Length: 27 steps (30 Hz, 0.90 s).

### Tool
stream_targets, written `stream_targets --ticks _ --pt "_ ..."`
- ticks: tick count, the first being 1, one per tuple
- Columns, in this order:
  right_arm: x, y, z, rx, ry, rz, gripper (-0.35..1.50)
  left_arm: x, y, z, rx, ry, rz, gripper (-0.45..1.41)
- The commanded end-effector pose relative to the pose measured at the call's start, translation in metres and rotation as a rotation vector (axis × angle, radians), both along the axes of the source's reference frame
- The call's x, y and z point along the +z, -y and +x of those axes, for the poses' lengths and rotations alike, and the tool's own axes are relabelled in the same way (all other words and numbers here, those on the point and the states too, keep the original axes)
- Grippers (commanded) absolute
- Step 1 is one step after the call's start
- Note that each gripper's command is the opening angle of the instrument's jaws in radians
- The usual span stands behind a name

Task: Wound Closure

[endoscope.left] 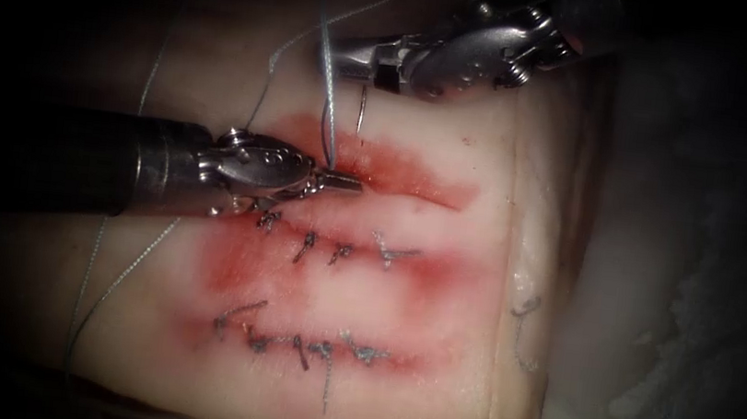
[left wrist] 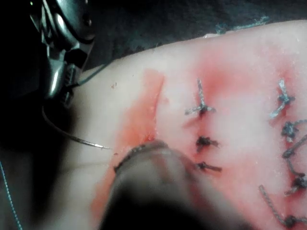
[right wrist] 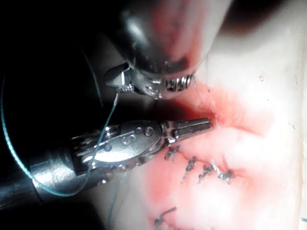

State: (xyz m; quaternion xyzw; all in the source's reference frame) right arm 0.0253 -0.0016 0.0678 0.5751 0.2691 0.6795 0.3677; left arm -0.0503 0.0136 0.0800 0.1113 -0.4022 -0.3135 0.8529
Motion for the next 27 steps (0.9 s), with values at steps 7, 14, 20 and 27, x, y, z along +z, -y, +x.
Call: stream_targets --ticks 7,14,20,27 --pt "0.0002 0.0002 0.0011 -0.036 0.038 -0.042 -0.35 0.0019 0.0012 -0.0005 0.044 -0.018 0.021 -0.45" --pt "0.0002 0.0009 0.0014 -0.046 0.048 -0.051 -0.35 0.0023 0.0017 -0.0001 0.063 -0.032 0.028 -0.45" --pt "0.0007 0.0019 0.002 -0.067 0.059 -0.061 -0.35 0.0022 0.0017 0.0 0.065 -0.031 0.029 -0.45" --pt "0.0014 0.0023 0.0021 -0.086 0.073 -0.083 -0.35 0.002 0.0016 0.0 0.065 -0.03 0.03 -0.45"
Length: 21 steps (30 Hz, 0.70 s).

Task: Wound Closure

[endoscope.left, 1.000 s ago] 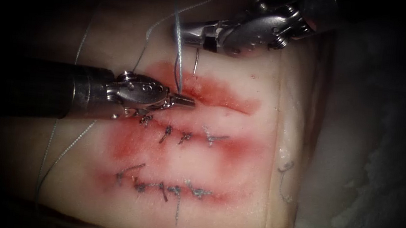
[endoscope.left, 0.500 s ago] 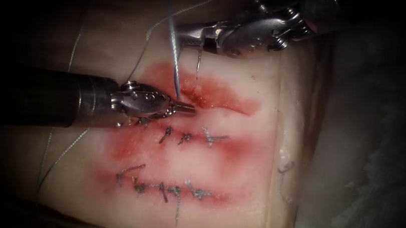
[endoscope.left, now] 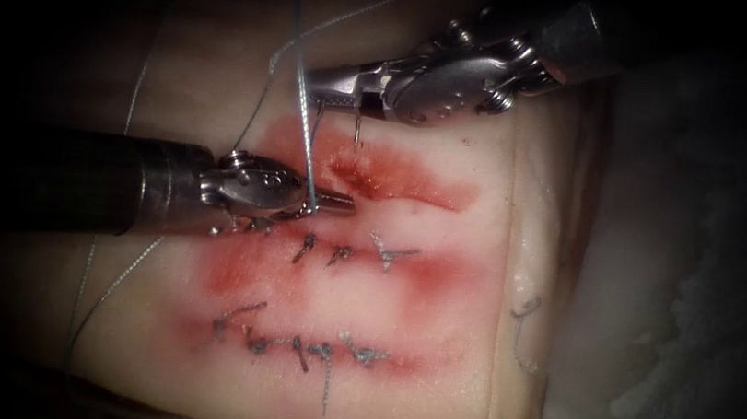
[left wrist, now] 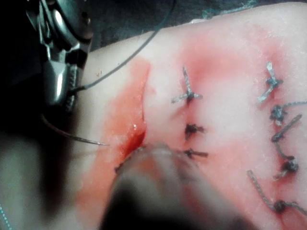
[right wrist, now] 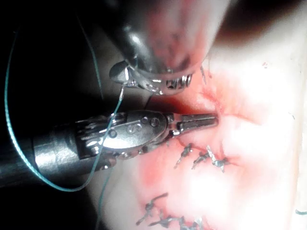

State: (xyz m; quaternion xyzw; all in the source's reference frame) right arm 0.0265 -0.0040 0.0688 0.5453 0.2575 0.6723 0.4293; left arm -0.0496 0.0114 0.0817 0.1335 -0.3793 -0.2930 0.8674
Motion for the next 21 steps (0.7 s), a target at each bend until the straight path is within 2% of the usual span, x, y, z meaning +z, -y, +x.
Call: stream_targets --ticks 1,21 --pt "0.0007 0.0 0.0008 -0.002 0.002 -0.004 -0.35 0.0003 -0.0005 -0.0007 -0.002 0.002 -0.002 -0.45" --pt "0.0007 0.0007 0.001 -0.024 0.022 -0.017 -0.35 0.0001 -0.0007 -0.0006 -0.001 0.004 0.001 -0.45"
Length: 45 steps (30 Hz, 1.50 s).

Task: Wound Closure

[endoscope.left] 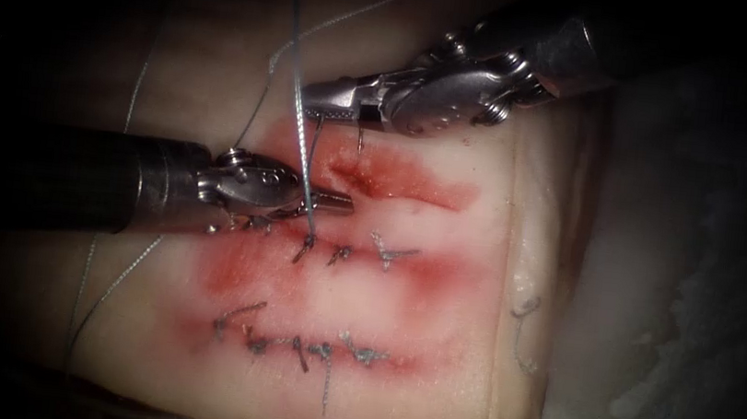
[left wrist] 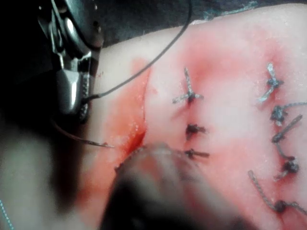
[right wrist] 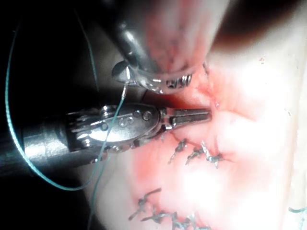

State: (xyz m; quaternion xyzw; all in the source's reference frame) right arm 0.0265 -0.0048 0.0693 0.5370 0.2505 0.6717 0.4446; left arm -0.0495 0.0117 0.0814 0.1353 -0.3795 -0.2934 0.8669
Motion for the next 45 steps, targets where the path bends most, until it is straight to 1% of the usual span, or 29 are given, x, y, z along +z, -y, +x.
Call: stream_targets --ticks 1,6,12,15,19,29,45 --pt "0.0002 -0.0001 0.001 -0.003 -0.001 -0.008 -0.35 0.0004 -0.0005 -0.0007 -0.001 0.002 -0.003 -0.45" --pt "0.0006 0.0003 0.001 -0.015 0.008 -0.022 -0.35 0.0004 -0.0005 -0.0007 -0.001 0.002 -0.003 -0.45" --pt "0.0009 0.0007 0.0011 -0.061 0.029 -0.095 -0.35 0.0004 -0.0005 -0.0007 -0.001 0.002 -0.003 -0.45" --pt "0.0014 0.0013 0.0012 -0.075 0.024 -0.129 -0.35 0.0004 -0.0005 -0.0007 -0.001 0.002 -0.003 -0.45" --pt "0.0014 0.0015 0.0012 -0.092 0.019 -0.162 -0.35 0.0004 -0.0005 -0.0007 -0.001 0.002 -0.003 -0.45" --pt "0.0017 0.0022 0.0013 -0.11 0.011 -0.2 -0.35 0.0004 -0.0005 -0.0007 -0.001 0.002 -0.003 -0.45" --pt "0.0011 0.0018 0.0013 -0.121 0.003 -0.234 -0.35 0.0004 -0.0004 -0.0007 -0.002 0.001 -0.004 -0.45"
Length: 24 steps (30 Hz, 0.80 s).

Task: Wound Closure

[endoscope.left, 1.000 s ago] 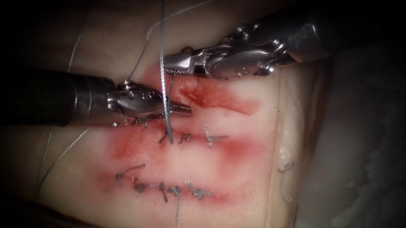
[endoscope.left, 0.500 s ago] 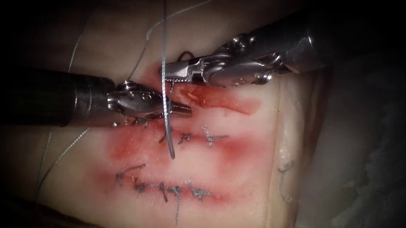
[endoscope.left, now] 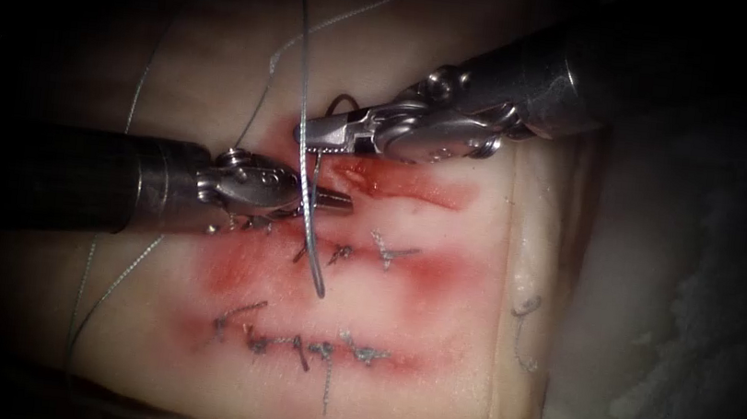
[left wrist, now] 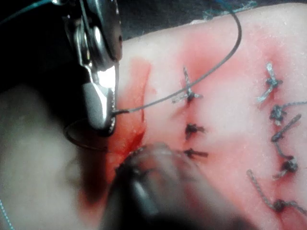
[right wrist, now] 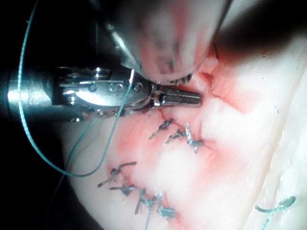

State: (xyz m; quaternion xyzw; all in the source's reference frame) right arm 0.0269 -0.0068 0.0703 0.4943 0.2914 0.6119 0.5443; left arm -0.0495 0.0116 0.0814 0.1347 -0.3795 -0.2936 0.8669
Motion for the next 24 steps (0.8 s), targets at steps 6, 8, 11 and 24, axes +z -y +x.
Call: stream_targets --ticks 6,8,11,24 --pt "0.0006 0.0004 0.0011 -0.004 -0.004 -0.014 -0.35 0.0005 -0.0005 -0.0008 -0.001 0.002 -0.003 -0.45" --pt "0.0011 0.0007 0.0011 -0.007 -0.004 -0.018 -0.35 0.0004 -0.0005 -0.0008 -0.001 0.002 -0.003 -0.45" --pt "0.0017 0.0012 0.0012 -0.012 -0.003 -0.025 -0.35 0.0004 -0.0005 -0.0007 -0.001 0.002 -0.003 -0.45" --pt "0.0025 0.002 0.0013 0.028 0.02 0.086 -0.35 0.0005 -0.0005 -0.0007 0.0 0.002 -0.003 -0.45"
